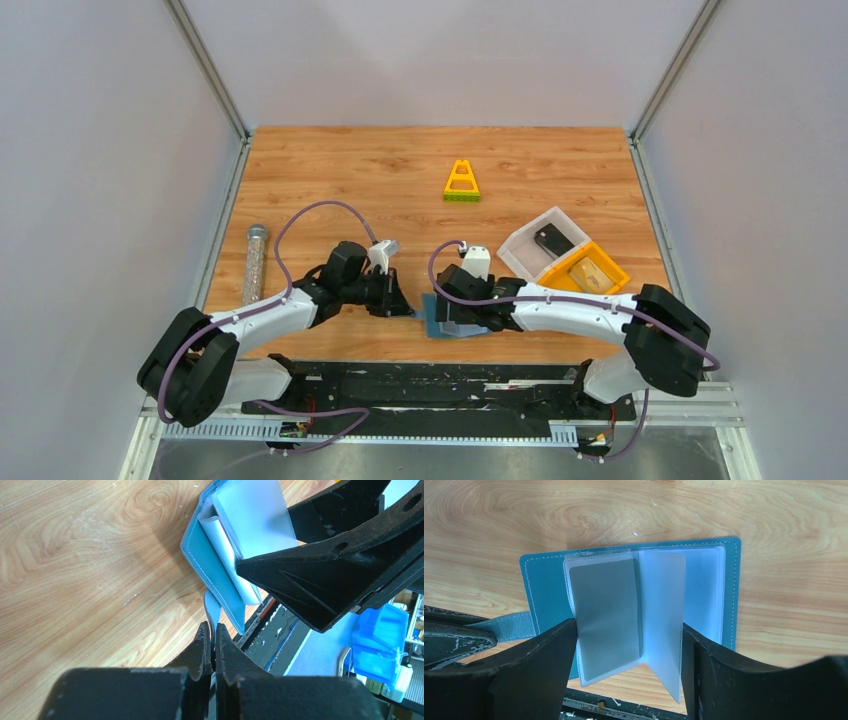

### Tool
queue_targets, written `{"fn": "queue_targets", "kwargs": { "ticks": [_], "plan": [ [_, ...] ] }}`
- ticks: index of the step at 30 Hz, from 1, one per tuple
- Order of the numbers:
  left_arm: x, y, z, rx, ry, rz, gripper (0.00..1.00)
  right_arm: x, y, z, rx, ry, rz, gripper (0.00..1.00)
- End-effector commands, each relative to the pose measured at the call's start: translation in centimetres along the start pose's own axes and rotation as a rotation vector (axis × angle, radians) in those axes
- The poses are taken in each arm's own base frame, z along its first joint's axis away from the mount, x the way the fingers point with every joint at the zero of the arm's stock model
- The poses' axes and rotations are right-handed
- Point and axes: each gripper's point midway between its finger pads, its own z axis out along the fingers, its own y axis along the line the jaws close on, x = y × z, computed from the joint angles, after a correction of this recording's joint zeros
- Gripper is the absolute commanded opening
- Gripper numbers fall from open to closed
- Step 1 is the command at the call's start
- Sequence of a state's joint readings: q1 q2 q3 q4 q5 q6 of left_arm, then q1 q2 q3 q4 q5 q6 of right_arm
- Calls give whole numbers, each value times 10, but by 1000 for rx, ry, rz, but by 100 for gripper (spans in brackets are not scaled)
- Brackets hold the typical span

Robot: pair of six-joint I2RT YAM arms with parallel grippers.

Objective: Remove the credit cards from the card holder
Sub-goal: Remove the credit card from the card holder.

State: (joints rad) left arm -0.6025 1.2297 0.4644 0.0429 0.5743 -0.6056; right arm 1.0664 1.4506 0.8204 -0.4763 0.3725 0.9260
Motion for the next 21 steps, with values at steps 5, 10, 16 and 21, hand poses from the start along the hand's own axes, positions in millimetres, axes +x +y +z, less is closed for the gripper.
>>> {"fn": "queue_targets", "kwargs": {
  "ticks": [5,10,16,21],
  "plan": [
    [-4,-5,-1,19,-19,16,0,-6,-23,-13,87,-19,-39,72],
    [-3,-4,0,18,-18,14,0,-7,-26,-18,86,-23,-35,72],
    [-3,-3,1,13,-16,14,0,-8,-32,-25,86,-31,-32,73],
    [-3,-3,1,13,-13,15,0,-8,-40,-31,103,-38,-23,73]
  ]
}}
